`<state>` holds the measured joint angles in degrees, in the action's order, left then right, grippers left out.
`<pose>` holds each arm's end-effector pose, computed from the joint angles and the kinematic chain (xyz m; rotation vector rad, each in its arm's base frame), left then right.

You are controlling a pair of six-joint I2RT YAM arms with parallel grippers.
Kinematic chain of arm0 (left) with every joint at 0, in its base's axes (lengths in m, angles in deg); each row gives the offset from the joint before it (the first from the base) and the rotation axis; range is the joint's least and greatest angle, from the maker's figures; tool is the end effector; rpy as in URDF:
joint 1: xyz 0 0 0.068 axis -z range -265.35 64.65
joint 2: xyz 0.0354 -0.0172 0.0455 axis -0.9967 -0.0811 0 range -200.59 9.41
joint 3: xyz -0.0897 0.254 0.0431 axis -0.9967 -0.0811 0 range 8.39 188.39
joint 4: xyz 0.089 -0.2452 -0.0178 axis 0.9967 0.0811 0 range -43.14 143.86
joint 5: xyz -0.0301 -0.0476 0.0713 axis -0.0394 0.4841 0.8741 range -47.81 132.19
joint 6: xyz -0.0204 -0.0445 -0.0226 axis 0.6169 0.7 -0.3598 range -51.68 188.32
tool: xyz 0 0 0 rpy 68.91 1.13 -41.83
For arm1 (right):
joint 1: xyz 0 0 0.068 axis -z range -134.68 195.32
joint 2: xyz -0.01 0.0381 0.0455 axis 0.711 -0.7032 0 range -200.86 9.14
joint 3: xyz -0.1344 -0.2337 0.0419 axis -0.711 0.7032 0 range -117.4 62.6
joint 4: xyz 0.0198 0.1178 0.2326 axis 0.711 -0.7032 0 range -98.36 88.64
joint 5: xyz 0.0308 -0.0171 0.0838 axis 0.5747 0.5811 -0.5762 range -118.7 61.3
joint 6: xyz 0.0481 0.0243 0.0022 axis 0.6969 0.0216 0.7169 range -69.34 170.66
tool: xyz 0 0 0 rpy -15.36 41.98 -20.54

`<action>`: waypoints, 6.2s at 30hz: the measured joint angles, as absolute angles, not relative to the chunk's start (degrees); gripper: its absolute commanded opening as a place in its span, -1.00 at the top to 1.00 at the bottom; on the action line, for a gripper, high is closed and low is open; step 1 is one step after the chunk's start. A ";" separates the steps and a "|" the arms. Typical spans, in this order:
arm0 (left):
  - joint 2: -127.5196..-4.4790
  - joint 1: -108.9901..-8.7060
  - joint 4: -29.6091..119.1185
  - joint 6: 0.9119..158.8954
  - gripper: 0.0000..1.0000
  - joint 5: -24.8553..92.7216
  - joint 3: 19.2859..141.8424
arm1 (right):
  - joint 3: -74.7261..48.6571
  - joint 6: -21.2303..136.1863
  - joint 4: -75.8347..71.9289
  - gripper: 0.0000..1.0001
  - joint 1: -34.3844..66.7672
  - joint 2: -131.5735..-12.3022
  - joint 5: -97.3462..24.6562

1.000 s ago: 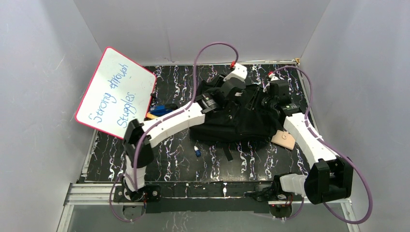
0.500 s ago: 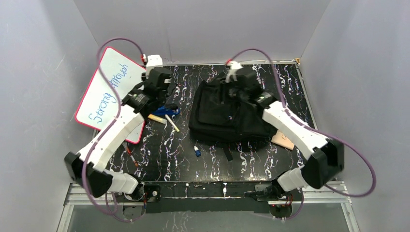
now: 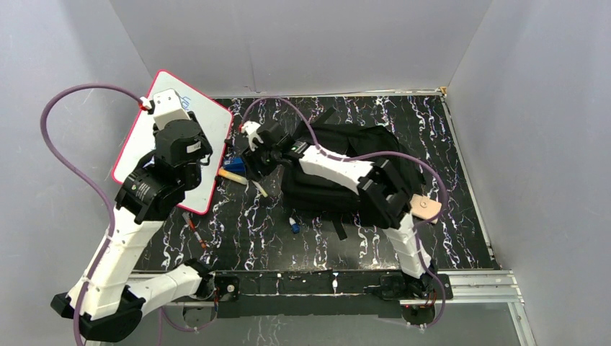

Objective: Pack the student bag
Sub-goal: Pick up the stationery from the center of the board, then place the stationery in the student bag.

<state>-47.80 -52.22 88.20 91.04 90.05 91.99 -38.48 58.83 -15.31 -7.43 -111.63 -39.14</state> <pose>0.1521 -0.0677 0.4727 -0.4107 1.6960 0.0536 0.2956 0.3993 0.2539 -0.9586 2.0473 0.7910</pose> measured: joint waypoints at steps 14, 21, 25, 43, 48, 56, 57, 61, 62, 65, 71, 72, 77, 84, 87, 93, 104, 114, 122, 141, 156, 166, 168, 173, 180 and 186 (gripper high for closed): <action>-49.68 -52.22 91.06 92.55 0.29 89.09 90.17 | -54.28 47.57 -18.31 -0.50 -10.58 -127.95 -42.73; -49.68 -52.22 91.06 92.60 0.29 88.43 90.17 | -55.29 44.79 -16.14 -0.50 -11.06 -131.19 -42.42; -49.66 -52.22 91.06 92.60 0.29 88.26 90.17 | -55.53 43.22 -15.47 -0.50 -11.04 -131.95 -41.76; -49.64 -52.22 91.04 92.38 0.28 88.06 89.32 | -61.14 41.28 -12.23 0.05 -11.06 -137.55 -40.76; -49.64 -52.22 91.04 92.38 0.27 87.97 88.66 | -60.92 41.41 -11.49 0.27 -11.06 -137.59 -39.36; -49.66 -52.22 91.02 92.36 0.27 87.82 88.31 | -53.91 41.60 -6.77 0.69 -11.50 -134.21 -37.74; -49.64 -52.22 91.02 92.36 0.27 87.82 88.27 | -52.75 41.67 -6.75 0.77 -11.70 -133.48 -37.59; -49.66 -52.22 90.80 92.14 0.27 87.80 87.88 | -48.60 42.35 -7.07 0.91 -12.37 -130.45 -37.00; -49.68 -52.22 90.71 92.01 0.27 87.80 87.83 | -47.50 42.67 -7.34 0.93 -12.53 -129.57 -36.58; -49.68 -52.22 90.47 91.57 0.26 87.80 87.81 | -45.38 43.46 -8.71 1.00 -12.68 -127.28 -35.97; -49.92 -52.22 89.45 90.69 0.23 87.23 87.81 | -39.42 46.13 -12.12 1.00 -12.85 -119.54 -32.37; -49.99 -52.22 89.14 90.59 0.22 87.03 87.81 | -37.63 46.76 -12.43 1.00 -12.88 -117.46 -31.80; -50.25 -52.22 87.02 89.73 0.16 85.50 87.51 | -28.25 51.46 -13.87 1.00 -12.88 -104.72 -27.67; -53.75 -52.22 83.13 88.40 0.12 81.24 87.51 | -18.26 61.47 -15.88 1.00 -8.53 -84.61 -19.93; -57.14 -52.22 81.34 87.28 0.12 77.79 87.88 | -15.66 67.05 -17.87 1.00 -0.96 -76.50 -19.62; -67.50 -52.05 77.62 85.43 0.11 68.37 91.59 | -14.13 74.56 -22.77 1.00 17.13 -67.72 -19.14; -95.65 -38.04 73.56 81.08 0.01 62.84 109.58 | -2.76 79.04 -28.82 1.00 32.50 -64.53 -26.51; -114.18 -34.04 77.91 79.68 0.00 61.07 125.19 | -1.26 79.20 -28.51 1.00 32.89 -55.70 -28.89; -115.04 -33.58 79.48 79.63 0.00 61.20 125.45 | 0.19 79.20 -28.76 1.00 32.96 -55.41 -29.74; -120.70 -32.07 79.31 78.39 -0.04 60.78 126.28 | 1.70 79.20 -28.71 1.00 32.96 -54.67 -30.81; -121.55 -31.20 79.39 75.44 0.60 68.26 126.28 | 1.76 79.22 -28.69 1.00 32.96 -54.19 -31.43; -120.70 -30.80 78.54 74.35 0.75 71.58 126.26 | 2.39 80.60 -28.60 1.00 32.98 -53.18 -34.68; -119.52 -30.83 78.12 74.35 0.75 72.17 125.82 | 2.90 80.86 -28.67 1.00 32.98 -53.16 -35.82; -113.72 -30.87 74.96 74.61 0.75 73.05 120.93 | 3.92 81.62 -28.82 1.00 33.00 -53.60 -39.29; -105.16 -30.91 70.39 75.18 0.73 73.33 114.94 | 4.21 82.21 -28.47 1.00 33.00 -56.18 -46.18; -103.76 -30.91 68.35 75.53 0.17 72.83 113.76 | 4.21 82.45 -28.54 1.00 33.05 -57.99 -47.25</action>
